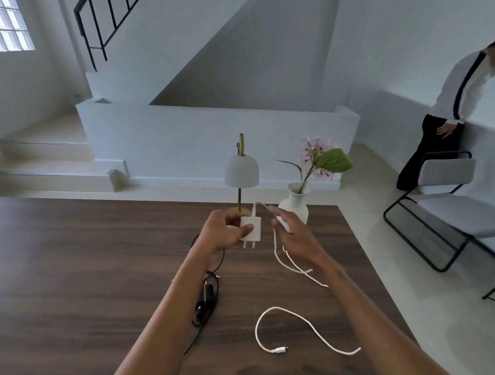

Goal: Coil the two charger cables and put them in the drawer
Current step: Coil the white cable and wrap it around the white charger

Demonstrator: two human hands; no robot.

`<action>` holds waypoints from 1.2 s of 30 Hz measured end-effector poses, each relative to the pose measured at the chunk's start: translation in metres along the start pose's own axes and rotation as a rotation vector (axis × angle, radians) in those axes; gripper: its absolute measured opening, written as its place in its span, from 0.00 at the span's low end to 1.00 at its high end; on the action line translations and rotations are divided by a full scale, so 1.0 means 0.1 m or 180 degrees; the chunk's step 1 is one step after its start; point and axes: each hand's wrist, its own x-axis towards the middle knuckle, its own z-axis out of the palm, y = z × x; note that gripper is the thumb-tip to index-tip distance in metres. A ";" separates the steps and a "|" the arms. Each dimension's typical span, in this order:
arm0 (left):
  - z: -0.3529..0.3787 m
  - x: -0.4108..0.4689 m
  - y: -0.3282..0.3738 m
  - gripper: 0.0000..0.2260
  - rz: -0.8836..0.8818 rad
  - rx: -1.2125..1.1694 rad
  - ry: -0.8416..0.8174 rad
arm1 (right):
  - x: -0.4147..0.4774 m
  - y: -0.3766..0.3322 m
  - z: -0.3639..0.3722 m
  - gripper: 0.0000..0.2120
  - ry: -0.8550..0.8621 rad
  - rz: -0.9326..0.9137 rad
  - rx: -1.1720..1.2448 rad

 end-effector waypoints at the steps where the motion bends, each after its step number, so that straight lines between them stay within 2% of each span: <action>1: -0.02 0.02 0.02 0.12 0.0009 -0.0095 -0.0073 | 0.03 -0.01 0.04 0.16 -0.0065 0.0008 0.0120; 3: -0.06 0.03 0.06 0.12 -0.0017 -0.0342 -0.0204 | 0.08 -0.02 0.10 0.11 -0.0041 0.0090 0.0413; 8: -0.14 0.14 -0.02 0.15 -0.0268 -0.1160 -0.0407 | 0.06 -0.03 0.18 0.13 0.0036 0.0617 0.1661; 12: -0.12 0.23 0.01 0.11 -0.0194 -0.1624 -0.0304 | 0.02 -0.03 0.25 0.12 -0.0081 0.0630 0.1142; 16: -0.07 0.33 0.01 0.16 -0.0065 -0.1398 0.0199 | -0.02 -0.17 0.22 0.13 -0.0088 0.0219 0.0194; 20: 0.04 0.35 0.00 0.15 -0.0096 -0.1535 0.0430 | -0.07 -0.36 0.06 0.13 -0.0200 0.0118 -0.0600; 22: 0.09 0.37 -0.01 0.16 0.0003 -0.1203 0.0564 | -0.08 -0.47 -0.04 0.13 -0.0302 0.0136 -0.0899; 24: 0.13 0.39 -0.01 0.15 0.0266 -0.0477 0.0731 | -0.09 -0.58 -0.13 0.15 -0.0448 0.0154 -0.1128; 29: 0.14 0.28 0.09 0.16 0.0765 0.0602 0.0497 | 0.03 -0.92 -0.51 0.13 -0.0355 0.0040 -0.1248; 36: -0.05 0.11 0.36 0.16 0.1026 0.0955 0.0238 | 0.38 -1.06 -0.98 0.12 0.0278 -0.0740 -0.0768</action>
